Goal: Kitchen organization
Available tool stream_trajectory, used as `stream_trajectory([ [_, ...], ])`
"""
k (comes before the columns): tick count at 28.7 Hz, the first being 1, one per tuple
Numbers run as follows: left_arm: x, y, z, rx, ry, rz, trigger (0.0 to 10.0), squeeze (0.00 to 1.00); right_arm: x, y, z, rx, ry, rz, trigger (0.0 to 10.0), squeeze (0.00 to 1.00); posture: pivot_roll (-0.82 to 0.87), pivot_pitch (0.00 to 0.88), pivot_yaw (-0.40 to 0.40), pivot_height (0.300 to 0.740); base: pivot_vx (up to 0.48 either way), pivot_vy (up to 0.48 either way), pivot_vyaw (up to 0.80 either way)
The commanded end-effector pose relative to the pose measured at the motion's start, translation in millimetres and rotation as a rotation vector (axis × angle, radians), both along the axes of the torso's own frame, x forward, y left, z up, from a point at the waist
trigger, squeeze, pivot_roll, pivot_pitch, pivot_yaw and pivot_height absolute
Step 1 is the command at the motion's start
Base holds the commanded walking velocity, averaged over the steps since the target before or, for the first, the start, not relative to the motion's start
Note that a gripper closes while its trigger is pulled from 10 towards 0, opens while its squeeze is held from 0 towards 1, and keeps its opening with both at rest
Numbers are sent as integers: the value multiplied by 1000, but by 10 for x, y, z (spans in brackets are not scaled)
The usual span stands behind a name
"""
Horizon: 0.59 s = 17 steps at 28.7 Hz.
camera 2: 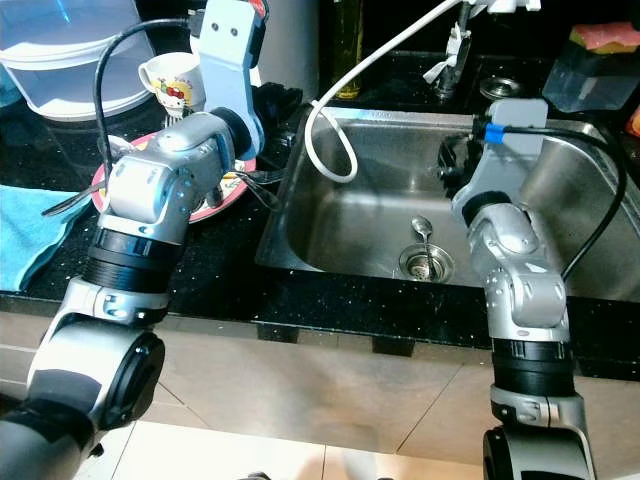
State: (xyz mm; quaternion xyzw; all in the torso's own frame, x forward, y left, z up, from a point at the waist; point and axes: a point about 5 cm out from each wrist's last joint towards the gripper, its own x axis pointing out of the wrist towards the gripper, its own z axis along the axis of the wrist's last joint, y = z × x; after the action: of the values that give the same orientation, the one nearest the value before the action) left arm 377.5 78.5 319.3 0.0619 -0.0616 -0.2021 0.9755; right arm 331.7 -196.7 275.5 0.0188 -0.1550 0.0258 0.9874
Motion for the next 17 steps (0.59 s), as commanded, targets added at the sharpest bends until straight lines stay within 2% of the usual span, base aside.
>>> stream_trajectory([
  [1, 25, 34, -38, 37, 20, 33, 10000, 0, -38, 24, 14, 0, -24, 16, 10000, 0, 31, 81, 51, 740, 0, 0, 0],
  [5, 36, 45, -72, 45, 37, 60, 10000, 0, -106, 118, 57, -28, -37, 69, 10000, 0, 29, 75, 55, 740, 0, 0, 0],
  [11, 38, 47, -61, 41, 29, 66, 10000, 0, -115, 126, 76, -49, -38, 69, 10000, 0, 28, 71, 56, 740, 0, 0, 0],
  [17, 64, 87, -59, 45, 18, 119, 10000, 0, -140, 138, 139, -67, -82, 54, 10000, 0, 33, 78, 54, 740, 0, 0, 0],
])
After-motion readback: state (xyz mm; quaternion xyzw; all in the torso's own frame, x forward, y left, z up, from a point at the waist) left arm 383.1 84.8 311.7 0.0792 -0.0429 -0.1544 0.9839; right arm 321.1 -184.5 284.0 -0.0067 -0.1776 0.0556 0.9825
